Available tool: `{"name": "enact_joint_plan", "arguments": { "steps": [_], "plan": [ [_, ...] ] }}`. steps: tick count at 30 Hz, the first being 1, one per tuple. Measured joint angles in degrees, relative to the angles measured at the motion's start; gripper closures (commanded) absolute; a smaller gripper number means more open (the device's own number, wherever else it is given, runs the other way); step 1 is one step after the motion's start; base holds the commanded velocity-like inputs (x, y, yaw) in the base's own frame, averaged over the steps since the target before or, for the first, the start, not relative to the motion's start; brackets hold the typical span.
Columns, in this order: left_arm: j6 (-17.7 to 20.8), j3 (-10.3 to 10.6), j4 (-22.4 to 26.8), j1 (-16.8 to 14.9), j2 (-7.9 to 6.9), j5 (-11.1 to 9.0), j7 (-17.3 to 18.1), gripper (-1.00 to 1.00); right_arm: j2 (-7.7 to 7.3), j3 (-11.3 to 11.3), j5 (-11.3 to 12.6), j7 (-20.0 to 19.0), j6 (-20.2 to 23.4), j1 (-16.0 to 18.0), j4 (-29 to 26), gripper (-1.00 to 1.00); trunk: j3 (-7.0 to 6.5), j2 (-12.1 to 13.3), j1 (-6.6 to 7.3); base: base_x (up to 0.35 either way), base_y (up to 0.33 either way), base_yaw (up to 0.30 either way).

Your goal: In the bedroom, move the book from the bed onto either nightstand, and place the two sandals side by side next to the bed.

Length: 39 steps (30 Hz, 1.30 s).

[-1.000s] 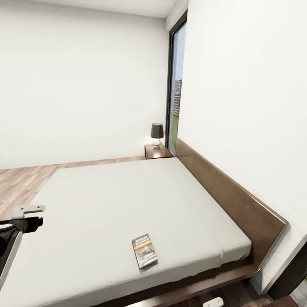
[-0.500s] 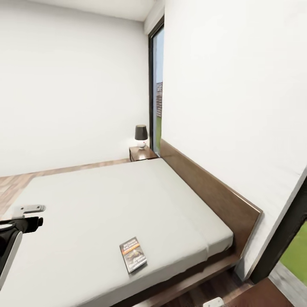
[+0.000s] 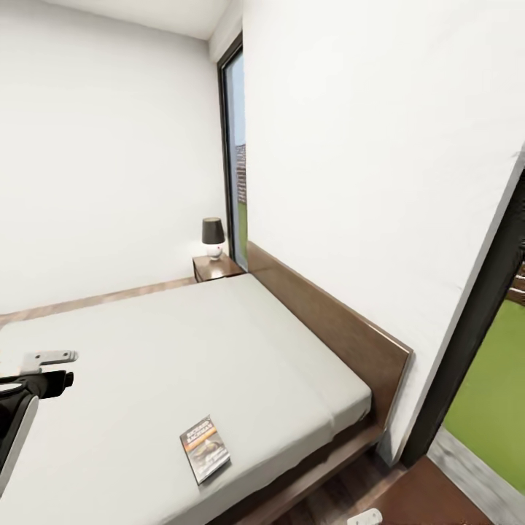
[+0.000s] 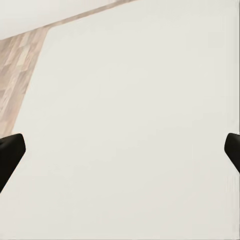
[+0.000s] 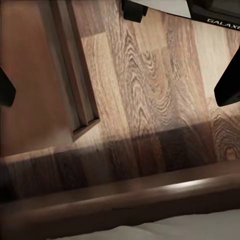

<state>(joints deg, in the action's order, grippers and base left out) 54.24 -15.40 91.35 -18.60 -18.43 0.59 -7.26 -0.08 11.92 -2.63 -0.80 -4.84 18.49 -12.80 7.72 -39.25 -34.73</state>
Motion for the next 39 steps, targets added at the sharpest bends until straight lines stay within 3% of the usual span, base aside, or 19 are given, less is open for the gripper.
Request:
{"name": "enact_joint_plan", "arguments": {
  "steps": [11,21,39],
  "plan": [
    [0.0,0.2,0.0,0.0,-0.01,0.0,-0.2,-1.00,0.00,0.0,0.0,0.0,0.0,0.0,0.0,-1.00,-0.54,0.0,-0.01,0.106,0.074,-0.264],
    [-0.2,0.2,0.0,0.0,-0.01,0.0,-3.2,-1.00,-0.05,0.0,0.0,0.0,0.0,0.0,0.0,-1.00,-0.79,0.0,-0.02,0.009,0.006,-0.136],
    [-0.4,0.3,0.0,-0.1,0.00,0.0,-3.7,-1.00,0.00,0.0,0.0,-0.1,0.0,0.0,0.1,-1.00,-1.09,0.0,-0.01,0.018,0.044,-0.261]
  ]
}}
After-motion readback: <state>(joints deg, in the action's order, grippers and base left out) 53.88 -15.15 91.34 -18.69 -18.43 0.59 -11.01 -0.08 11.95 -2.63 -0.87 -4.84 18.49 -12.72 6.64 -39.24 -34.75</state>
